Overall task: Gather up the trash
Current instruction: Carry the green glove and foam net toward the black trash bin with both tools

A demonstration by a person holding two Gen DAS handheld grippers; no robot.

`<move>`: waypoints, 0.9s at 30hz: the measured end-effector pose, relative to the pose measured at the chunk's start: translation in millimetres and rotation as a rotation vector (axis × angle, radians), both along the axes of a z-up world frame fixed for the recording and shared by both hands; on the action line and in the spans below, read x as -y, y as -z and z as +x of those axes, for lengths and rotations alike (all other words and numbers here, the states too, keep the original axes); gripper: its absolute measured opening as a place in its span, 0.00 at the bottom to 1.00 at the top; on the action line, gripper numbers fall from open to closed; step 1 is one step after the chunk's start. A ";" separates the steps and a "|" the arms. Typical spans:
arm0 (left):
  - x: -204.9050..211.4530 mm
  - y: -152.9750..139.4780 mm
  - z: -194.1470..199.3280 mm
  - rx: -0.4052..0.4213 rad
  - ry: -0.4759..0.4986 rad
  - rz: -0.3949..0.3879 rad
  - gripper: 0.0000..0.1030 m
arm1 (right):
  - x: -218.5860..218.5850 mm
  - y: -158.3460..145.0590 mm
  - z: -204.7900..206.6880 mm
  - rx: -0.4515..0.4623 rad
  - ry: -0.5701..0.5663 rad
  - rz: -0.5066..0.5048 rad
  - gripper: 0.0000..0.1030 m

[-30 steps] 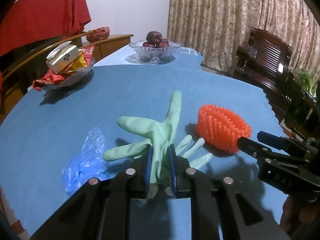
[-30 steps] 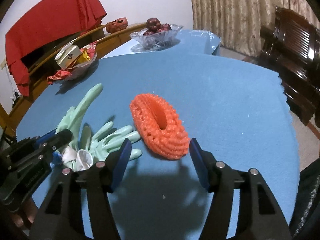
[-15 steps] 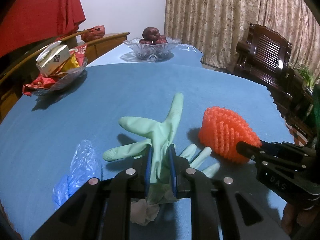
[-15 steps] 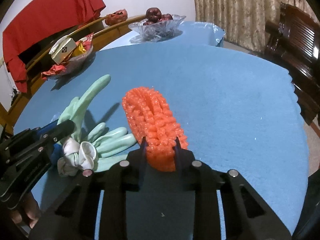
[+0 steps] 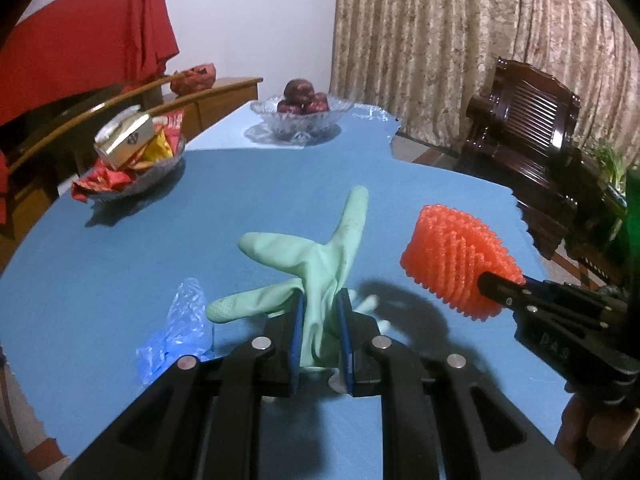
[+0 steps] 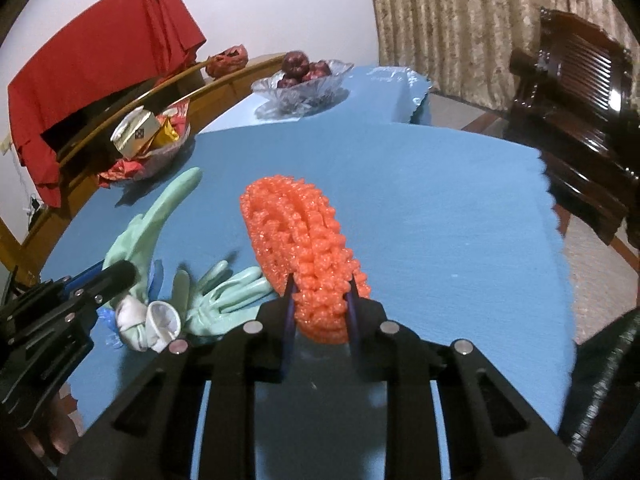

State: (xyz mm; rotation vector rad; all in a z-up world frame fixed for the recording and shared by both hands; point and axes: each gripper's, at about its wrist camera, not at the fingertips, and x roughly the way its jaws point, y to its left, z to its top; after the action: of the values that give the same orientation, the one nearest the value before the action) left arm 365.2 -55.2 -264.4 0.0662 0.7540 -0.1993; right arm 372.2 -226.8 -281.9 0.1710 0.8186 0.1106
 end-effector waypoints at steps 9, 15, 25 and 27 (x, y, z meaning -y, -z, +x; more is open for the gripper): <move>39.1 -35.0 -52.6 0.000 0.034 0.014 0.16 | 49.2 -48.1 -70.5 0.036 0.080 -0.028 0.20; 80.0 -53.1 -92.7 -0.004 0.074 0.001 0.16 | 92.9 -70.3 -125.4 0.050 0.139 -0.063 0.20; 178.3 -67.4 -154.8 -0.022 0.163 -0.030 0.16 | 182.7 -80.6 -207.3 0.045 0.258 -0.118 0.20; 198.2 -65.4 -163.4 -0.030 0.183 -0.036 0.16 | 203.1 -76.8 -222.4 0.034 0.287 -0.126 0.20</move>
State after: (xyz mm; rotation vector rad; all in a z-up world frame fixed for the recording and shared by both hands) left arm 201.8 -253.4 -199.0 0.0986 0.7745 -0.3890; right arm 149.8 -429.9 -205.1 0.1659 0.7567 -0.2071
